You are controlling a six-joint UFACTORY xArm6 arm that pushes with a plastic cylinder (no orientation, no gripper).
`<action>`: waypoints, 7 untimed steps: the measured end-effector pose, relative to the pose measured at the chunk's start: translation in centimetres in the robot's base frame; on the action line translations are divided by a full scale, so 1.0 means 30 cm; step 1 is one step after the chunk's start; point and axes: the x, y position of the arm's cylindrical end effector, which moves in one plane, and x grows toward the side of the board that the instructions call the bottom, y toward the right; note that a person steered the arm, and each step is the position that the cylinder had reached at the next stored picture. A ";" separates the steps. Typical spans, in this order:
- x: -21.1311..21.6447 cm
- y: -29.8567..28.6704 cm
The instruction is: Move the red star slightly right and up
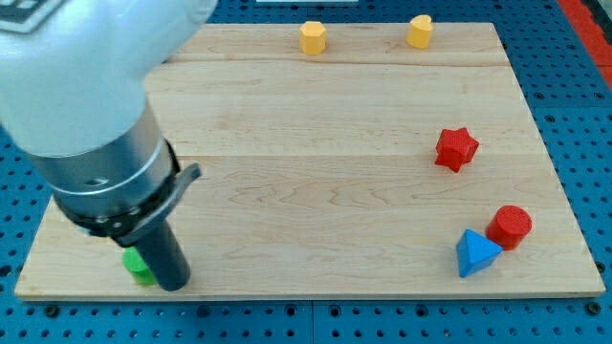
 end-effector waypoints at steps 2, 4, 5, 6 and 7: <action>0.000 -0.096; 0.030 -0.093; 0.052 -0.012; 0.051 0.209; -0.021 0.472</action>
